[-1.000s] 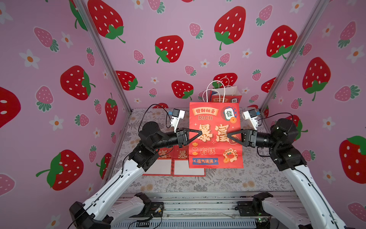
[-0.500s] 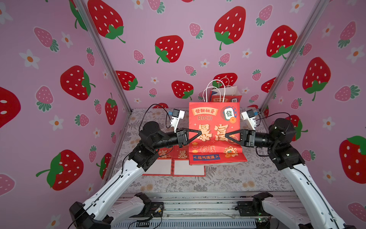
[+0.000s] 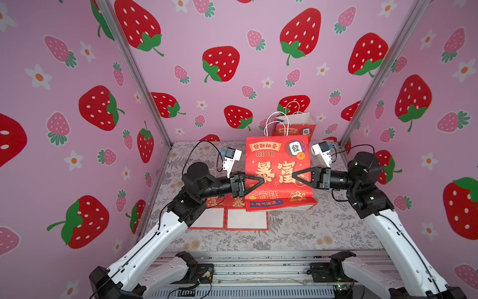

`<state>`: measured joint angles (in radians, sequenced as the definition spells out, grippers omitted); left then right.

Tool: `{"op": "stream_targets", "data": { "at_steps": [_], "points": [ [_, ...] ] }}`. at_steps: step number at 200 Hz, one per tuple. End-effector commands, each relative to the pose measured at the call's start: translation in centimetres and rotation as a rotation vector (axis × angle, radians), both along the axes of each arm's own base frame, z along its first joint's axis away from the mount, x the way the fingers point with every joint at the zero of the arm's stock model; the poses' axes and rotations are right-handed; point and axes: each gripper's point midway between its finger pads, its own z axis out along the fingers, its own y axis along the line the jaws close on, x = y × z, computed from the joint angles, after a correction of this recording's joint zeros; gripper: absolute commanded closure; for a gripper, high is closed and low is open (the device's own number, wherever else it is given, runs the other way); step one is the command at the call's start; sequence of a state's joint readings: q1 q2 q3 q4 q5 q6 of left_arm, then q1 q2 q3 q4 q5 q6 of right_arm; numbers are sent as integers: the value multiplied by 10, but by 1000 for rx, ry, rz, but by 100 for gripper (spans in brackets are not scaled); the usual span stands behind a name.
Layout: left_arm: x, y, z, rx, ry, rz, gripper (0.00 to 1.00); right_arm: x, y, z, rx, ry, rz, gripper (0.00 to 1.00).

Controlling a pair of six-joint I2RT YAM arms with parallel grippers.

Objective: Put away the paper bag
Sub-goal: Press the paper bag.

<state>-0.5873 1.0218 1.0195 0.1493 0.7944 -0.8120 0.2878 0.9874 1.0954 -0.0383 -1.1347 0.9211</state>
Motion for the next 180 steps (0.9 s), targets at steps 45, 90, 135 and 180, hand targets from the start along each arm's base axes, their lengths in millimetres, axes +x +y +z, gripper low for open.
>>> {"op": "stream_targets", "data": {
  "at_steps": [45, 90, 135, 180],
  "points": [
    [-8, 2, 1, 12, -17, -21, 84, -6, -2, 22, 39, -72, 17, 100],
    [-9, 4, 4, 13, -25, -12, 93, -22, -4, 14, -11, -79, 44, 79],
    [-9, 4, 7, 7, -31, -8, 98, -36, -6, 10, -16, -81, 73, 53],
    [-7, 5, 11, -10, -34, 2, 99, -44, 0, 3, -20, -69, 122, 63]
  ]
}}
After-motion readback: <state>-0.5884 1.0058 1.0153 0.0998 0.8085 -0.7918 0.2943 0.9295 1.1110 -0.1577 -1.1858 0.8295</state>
